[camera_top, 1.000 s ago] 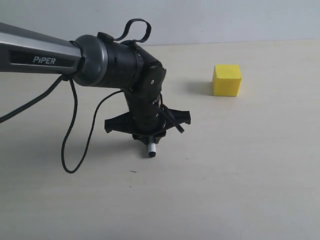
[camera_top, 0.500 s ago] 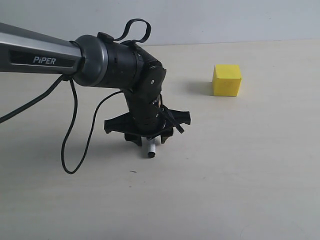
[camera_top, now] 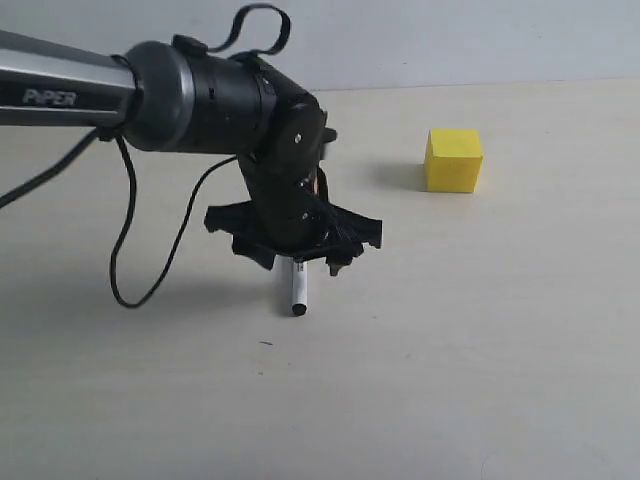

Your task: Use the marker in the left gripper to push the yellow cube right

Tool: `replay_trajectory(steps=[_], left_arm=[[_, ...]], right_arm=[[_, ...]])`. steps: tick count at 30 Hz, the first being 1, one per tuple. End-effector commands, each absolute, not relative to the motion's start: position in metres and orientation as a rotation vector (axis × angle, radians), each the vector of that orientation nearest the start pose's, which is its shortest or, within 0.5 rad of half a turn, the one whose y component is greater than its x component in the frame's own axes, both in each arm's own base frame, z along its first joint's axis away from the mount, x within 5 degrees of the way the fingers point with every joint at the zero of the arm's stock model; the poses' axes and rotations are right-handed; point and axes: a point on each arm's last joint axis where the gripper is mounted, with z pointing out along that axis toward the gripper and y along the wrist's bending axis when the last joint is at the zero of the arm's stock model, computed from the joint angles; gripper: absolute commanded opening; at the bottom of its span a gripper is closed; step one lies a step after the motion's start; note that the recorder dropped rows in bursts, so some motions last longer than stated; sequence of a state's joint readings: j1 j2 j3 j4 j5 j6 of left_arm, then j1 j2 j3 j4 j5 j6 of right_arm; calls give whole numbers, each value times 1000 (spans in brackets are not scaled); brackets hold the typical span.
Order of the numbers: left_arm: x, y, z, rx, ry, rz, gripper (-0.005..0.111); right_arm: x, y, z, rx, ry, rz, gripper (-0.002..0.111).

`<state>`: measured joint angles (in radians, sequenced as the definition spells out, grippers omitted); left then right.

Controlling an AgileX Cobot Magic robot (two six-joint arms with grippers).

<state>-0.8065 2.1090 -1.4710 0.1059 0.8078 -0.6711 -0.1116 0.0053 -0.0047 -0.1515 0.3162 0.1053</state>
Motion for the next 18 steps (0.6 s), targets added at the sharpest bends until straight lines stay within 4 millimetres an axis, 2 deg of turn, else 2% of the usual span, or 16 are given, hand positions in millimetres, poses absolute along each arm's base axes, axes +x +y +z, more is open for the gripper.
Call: replay_trajectory(steps=[1, 4, 5, 7, 11, 12, 15, 18], left_arm=[[289, -303, 188, 695, 2753, -181, 50], [278, -305, 219, 759, 2668, -238, 9], [269, -305, 241, 778, 2608, -279, 2], [260, -299, 265, 784, 2494, -352, 0], [239, -277, 293, 722, 2284, -503, 0], [226, -263, 297, 693, 2175, -574, 0], [202, -238, 304, 630, 1981, -695, 0], [160, -192, 305, 546, 1681, -847, 0]], right_arm=[[53, -11, 186, 97, 1787, -159, 0], [53, -11, 186, 97, 1787, -159, 0], [53, -11, 186, 97, 1787, -159, 0], [53, -11, 186, 97, 1787, -159, 0], [53, -11, 186, 97, 1787, -159, 0], [53, -11, 186, 97, 1787, -159, 0], [53, -11, 186, 97, 1787, -159, 0], [53, -11, 186, 97, 1787, -159, 0]])
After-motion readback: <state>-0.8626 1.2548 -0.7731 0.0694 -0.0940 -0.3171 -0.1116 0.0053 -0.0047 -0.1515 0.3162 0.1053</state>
